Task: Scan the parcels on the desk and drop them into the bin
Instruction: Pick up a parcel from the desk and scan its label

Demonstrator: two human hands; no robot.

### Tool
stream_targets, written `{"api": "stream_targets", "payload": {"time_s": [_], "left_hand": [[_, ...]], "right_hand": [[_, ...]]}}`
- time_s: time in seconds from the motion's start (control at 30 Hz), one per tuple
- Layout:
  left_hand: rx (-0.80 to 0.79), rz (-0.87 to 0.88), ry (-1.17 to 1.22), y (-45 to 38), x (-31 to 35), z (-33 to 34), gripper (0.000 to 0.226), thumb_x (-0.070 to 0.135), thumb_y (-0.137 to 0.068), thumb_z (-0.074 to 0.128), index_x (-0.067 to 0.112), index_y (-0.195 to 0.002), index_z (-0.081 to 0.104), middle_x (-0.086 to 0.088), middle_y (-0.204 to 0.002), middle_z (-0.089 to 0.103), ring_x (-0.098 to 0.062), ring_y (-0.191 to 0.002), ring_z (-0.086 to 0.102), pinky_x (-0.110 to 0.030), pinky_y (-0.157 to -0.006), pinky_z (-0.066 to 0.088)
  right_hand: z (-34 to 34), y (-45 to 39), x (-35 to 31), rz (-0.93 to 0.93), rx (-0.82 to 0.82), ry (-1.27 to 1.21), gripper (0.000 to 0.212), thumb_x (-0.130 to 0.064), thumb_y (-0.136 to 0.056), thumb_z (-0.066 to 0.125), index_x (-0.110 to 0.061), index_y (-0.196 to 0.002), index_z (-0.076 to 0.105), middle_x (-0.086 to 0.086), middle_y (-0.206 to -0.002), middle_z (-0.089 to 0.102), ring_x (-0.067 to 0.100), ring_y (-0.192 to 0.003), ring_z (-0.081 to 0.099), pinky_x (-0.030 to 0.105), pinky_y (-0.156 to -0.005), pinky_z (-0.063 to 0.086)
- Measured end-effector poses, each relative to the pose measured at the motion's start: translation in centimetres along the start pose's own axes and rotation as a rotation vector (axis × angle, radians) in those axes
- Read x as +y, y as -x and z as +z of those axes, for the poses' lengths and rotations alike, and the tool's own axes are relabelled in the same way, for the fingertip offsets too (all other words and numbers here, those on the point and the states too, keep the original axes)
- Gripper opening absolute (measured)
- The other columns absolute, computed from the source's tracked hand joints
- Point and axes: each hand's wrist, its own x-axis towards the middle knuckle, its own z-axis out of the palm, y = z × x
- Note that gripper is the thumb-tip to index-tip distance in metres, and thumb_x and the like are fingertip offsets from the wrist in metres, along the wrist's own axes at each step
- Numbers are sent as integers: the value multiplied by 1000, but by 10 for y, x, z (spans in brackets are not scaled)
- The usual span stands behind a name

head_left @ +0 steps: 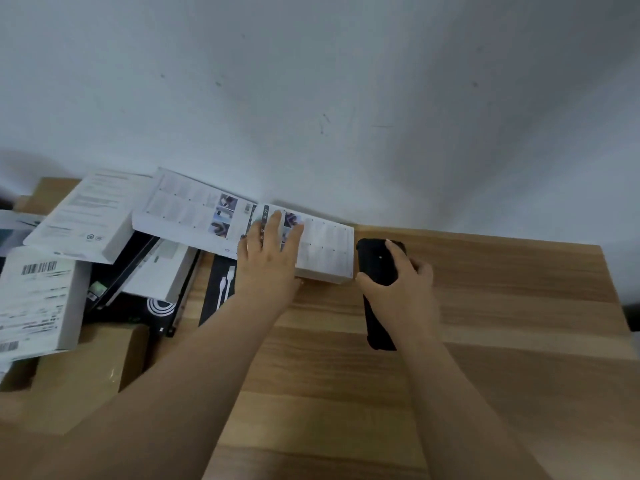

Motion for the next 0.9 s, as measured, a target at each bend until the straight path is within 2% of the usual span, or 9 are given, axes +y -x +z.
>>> {"api": "stream_targets", "payload": {"time_s": [0.1, 0.17, 0.27, 0.4, 0.57, 0.63, 0.7, 0.77, 0.9], "left_hand": [[-12, 26, -29, -9, -4, 6, 96, 24, -85, 72, 31, -157, 9, -11, -163, -2, -37, -148, 2, -51, -119, 18], [9, 38, -14, -12, -4, 9, 93, 20, -86, 71, 33, -156, 13, -9, -163, -1, -36, -149, 1, -50, -118, 21], [20, 45, 2, -16, -5, 14, 82, 23, -91, 67, 32, -156, 18, -4, -164, -1, -35, -149, -1, -48, -117, 22], [-21, 16, -32, -15, -3, 14, 79, 25, -96, 59, 33, -157, 10, -2, -164, -8, -35, -149, -7, -47, -119, 20], [-85, -47, -76, -1, 6, 9, 77, 24, -98, 56, 32, -156, 6, -6, -163, -13, -39, -149, -8, -50, -121, 15], [-94, -67, -74, 13, 12, 2, 72, 28, -100, 55, 32, -155, 9, -6, -164, -11, -39, -149, -8, -50, -121, 14], [-121, -78, -47, 31, 21, -3, 72, 21, -99, 55, 31, -155, 12, -5, -165, -9, -39, -149, -7, -50, -121, 15], [-143, -77, -16, 53, 30, -6, 72, 13, -97, 56, 31, -155, 16, -2, -165, -6, -37, -149, -5, -47, -121, 21], [-182, -66, 81, 107, 56, 0, 65, 7, -99, 48, 30, -154, 20, 0, -165, 6, -28, -150, 8, -42, -116, 32]], "right_hand": [[8, -10, -1, -2, -27, 2, 72, -52, -87, 64, -51, -150, 28, -1, -149, 27, 26, -114, 53, 36, -79, 49], [11, -16, -2, -9, -38, -12, 73, -52, -86, 64, -52, -150, 28, 0, -148, 28, 26, -113, 53, 40, -83, 53], [15, -21, -4, -17, -42, -28, 74, -50, -86, 65, -49, -150, 29, 1, -147, 29, 26, -113, 53, 39, -83, 51], [15, -19, -6, -35, -40, -47, 73, -51, -86, 65, -49, -150, 30, 0, -148, 28, 25, -115, 54, 40, -87, 52], [1, -4, -5, -47, -39, -45, 74, -49, -87, 66, -48, -151, 29, -1, -151, 25, 23, -119, 50, 33, -80, 44], [-9, 8, -2, -49, -20, -43, 74, -52, -86, 67, -48, -151, 30, -3, -151, 25, 22, -120, 50, 34, -81, 46], [-20, 24, 5, -42, 3, -43, 74, -54, -85, 66, -49, -150, 30, -2, -151, 26, 23, -121, 50, 37, -85, 48], [-32, 43, 16, -22, 21, -45, 73, -55, -85, 65, -51, -149, 31, -3, -150, 27, 24, -121, 50, 39, -87, 50], [-48, 81, 45, 15, 33, -32, 72, -52, -86, 65, -51, -149, 31, -2, -149, 28, 24, -117, 53, 40, -84, 52]]}}
